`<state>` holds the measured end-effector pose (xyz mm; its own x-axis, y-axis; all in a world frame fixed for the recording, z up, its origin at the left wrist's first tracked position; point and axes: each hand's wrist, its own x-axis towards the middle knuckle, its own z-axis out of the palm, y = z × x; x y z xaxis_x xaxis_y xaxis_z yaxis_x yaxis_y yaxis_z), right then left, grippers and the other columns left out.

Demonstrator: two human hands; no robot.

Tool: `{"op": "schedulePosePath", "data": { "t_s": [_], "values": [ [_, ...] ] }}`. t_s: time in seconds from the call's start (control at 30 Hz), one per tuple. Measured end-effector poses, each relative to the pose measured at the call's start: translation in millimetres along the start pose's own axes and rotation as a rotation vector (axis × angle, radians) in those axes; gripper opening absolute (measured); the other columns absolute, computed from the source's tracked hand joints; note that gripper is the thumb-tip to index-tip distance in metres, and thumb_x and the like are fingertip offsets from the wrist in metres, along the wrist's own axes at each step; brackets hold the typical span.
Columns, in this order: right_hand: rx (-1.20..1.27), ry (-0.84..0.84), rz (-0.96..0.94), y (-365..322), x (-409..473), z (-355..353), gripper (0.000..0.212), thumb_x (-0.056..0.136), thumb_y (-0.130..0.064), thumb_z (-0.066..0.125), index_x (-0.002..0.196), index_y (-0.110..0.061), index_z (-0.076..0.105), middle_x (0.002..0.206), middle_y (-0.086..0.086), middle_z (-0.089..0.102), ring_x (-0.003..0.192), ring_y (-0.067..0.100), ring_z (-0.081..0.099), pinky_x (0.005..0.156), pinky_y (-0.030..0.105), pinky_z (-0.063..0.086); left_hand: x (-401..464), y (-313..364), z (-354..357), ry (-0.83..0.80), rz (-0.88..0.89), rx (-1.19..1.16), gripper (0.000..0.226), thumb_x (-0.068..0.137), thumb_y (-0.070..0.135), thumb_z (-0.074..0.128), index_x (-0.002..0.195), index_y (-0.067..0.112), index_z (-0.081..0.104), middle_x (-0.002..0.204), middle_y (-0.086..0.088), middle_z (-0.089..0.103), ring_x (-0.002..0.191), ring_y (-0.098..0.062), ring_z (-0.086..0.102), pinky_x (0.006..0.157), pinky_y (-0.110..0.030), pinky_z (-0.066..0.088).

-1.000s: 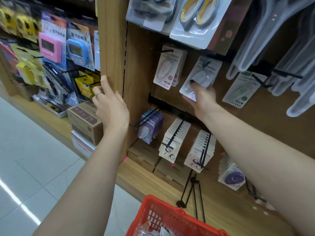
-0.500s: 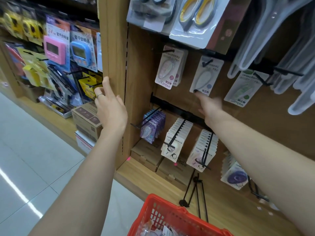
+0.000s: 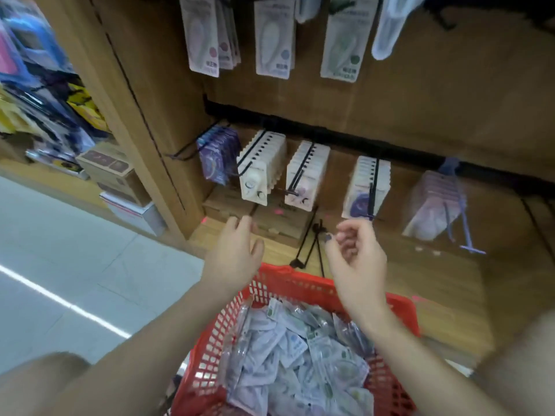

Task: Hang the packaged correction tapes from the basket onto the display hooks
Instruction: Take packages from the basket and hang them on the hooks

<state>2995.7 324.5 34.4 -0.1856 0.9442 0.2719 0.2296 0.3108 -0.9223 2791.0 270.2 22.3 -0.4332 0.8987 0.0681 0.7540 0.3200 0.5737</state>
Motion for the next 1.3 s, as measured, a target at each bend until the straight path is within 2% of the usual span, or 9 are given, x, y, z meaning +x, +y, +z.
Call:
{"op": "schedulePosePath", "data": {
  "t_s": [0.1, 0.2, 0.37, 0.5, 0.73, 0.87, 0.97, 1.13, 1.3],
  "values": [
    [-0.164, -0.035, 0.177, 65.5, -41.6, -22.6, 0.031, 0.094, -0.008, 0.064, 0.091, -0.037, 0.053, 0.078, -0.010, 0.057, 0.071, 0.005, 0.055, 0.062, 0.017, 0.043, -39.1, -10.5, 46.2, -0.254, -0.010, 0.023, 0.008, 0.099, 0.022, 0.058, 0.102, 0.014, 0.060, 0.100, -0.008, 0.066, 0.091, -0.029, 0.065, 0.082, -0.042, 0.051],
    [-0.328, -0.221, 0.414, 121.8, -68.1, -20.5, 0.021, 0.091, -0.006, 0.068, 0.094, -0.025, 0.058, 0.076, -0.009, 0.061, 0.074, 0.013, 0.061, 0.067, 0.028, 0.045, -68.7, -28.6, 96.3, -0.519, -0.040, 0.141, 0.022, 0.099, 0.021, 0.057, 0.116, 0.007, 0.062, 0.113, -0.016, 0.070, 0.112, -0.035, 0.063, 0.098, -0.041, 0.046],
    [-0.673, -0.759, 0.663, 192.6, -102.8, -24.6, 0.019, 0.095, -0.013, 0.062, 0.114, -0.016, 0.060, 0.108, 0.003, 0.064, 0.105, 0.024, 0.064, 0.074, 0.027, 0.040, -108.2, -52.5, 154.7, -0.815, -0.217, 0.335, 0.050, 0.104, 0.041, 0.052, 0.146, 0.015, 0.042, 0.140, -0.013, 0.055, 0.126, -0.033, 0.057, 0.097, -0.040, 0.043],
    [-0.819, -0.866, 0.754, 222.2, -124.0, -34.6, 0.034, 0.101, -0.013, 0.052, 0.134, -0.005, 0.055, 0.134, 0.016, 0.063, 0.124, 0.033, 0.061, 0.089, 0.030, 0.048, -122.3, -58.7, 180.9, -0.870, -0.231, 0.328, 0.066, 0.101, 0.037, 0.060, 0.154, 0.012, 0.029, 0.147, -0.019, 0.042, 0.132, -0.038, 0.049, 0.101, -0.043, 0.045],
    [-0.637, -0.807, 1.057, 240.7, -129.5, -30.4, 0.084, 0.100, -0.027, 0.059, 0.166, -0.014, 0.009, 0.162, 0.019, 0.035, 0.133, 0.034, 0.056, 0.093, 0.034, 0.051, -117.9, -70.1, 189.6, -0.673, -0.290, 0.289, 0.060, 0.098, 0.031, 0.065, 0.143, 0.009, 0.031, 0.145, -0.023, 0.041, 0.124, -0.038, 0.054, 0.098, -0.044, 0.048],
    [-0.403, -0.702, 1.179, 248.4, -130.7, -34.2, 0.092, 0.098, -0.032, 0.065, 0.167, -0.018, 0.007, 0.157, 0.009, 0.045, 0.107, 0.021, 0.061, 0.086, 0.031, 0.048, -116.9, -79.6, 191.8, -0.734, -0.398, 0.232, 0.089, 0.098, 0.041, 0.066, 0.163, 0.014, 0.011, 0.165, -0.018, 0.027, 0.149, -0.038, 0.034, 0.119, -0.050, 0.033],
    [-0.283, -0.685, 1.186, 253.9, -131.7, -33.2, 0.094, 0.097, -0.030, 0.069, 0.167, -0.031, 0.007, 0.163, 0.008, 0.040, 0.126, 0.028, 0.061, 0.095, 0.036, 0.050, -116.9, -79.9, 195.4, -0.770, -0.399, 0.186, 0.084, 0.099, 0.041, 0.065, 0.164, 0.019, 0.016, 0.164, -0.017, 0.032, 0.147, -0.038, 0.037, 0.114, -0.045, 0.036],
    [-0.258, -0.509, 1.147, 261.4, -133.7, -30.2, 0.064, 0.089, -0.027, 0.080, 0.145, -0.024, 0.050, 0.143, 0.010, 0.055, 0.110, 0.024, 0.063, 0.096, 0.038, 0.056, -110.3, -79.5, 191.9, -0.718, -0.364, 0.237, 0.054, 0.102, 0.030, 0.059, 0.153, 0.027, 0.039, 0.151, -0.015, 0.048, 0.125, -0.035, 0.059, 0.100, -0.040, 0.049],
    [-0.237, -0.416, 1.161, 260.6, -129.6, -28.5, 0.023, 0.085, -0.012, 0.083, 0.099, -0.016, 0.065, 0.115, 0.005, 0.067, 0.082, 0.011, 0.060, 0.054, 0.021, 0.046, -107.7, -78.4, 188.2, -0.731, -0.375, 0.227, 0.042, 0.103, 0.017, 0.051, 0.143, 0.025, 0.042, 0.112, -0.021, 0.069, 0.104, -0.041, 0.068, 0.086, -0.045, 0.055]
  ]
}}
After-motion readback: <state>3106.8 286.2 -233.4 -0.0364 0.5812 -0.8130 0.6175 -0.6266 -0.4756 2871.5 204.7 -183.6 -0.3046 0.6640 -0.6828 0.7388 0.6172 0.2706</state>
